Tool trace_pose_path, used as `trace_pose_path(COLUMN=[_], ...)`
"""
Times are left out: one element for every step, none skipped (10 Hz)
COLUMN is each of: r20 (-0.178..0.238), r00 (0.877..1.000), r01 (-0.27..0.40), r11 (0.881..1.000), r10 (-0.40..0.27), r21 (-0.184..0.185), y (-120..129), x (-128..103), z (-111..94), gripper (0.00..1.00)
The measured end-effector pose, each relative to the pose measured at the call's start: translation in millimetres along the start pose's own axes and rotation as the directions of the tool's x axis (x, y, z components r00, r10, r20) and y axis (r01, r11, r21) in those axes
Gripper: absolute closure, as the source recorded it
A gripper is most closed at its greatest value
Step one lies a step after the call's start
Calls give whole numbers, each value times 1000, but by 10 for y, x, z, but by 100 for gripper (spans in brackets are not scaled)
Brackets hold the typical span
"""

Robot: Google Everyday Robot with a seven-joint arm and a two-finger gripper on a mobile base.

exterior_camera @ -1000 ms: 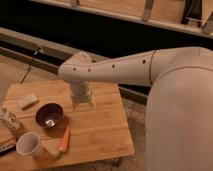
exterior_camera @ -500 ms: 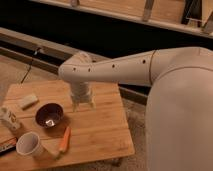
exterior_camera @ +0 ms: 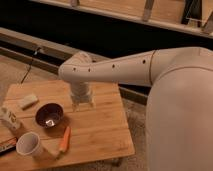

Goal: Push the eraser across the table

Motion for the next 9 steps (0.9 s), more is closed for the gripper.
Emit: trace_pose_path(r20=[24,74,110,127,141,152,159,161,154], r00=[999,992,978,964,944,924,904,881,862], r01=[26,99,174,227,290,339,385,433,469], r11=[1000,995,984,972,953,936,917,895,875], r10=[-26,-100,-178,-233,-299,-350,-397,-446,-483], r21=[4,16,41,60,82,91,100,108,115], y=[44,228,436,601,819,1020,1214,1421,1573], x=[-26,-48,-28,5,53,83,106,132,161], z=[-90,-312,-521,-647,-773,-821,-829,-815,-784], gripper=[35,35,35,35,36,42,50,60,67])
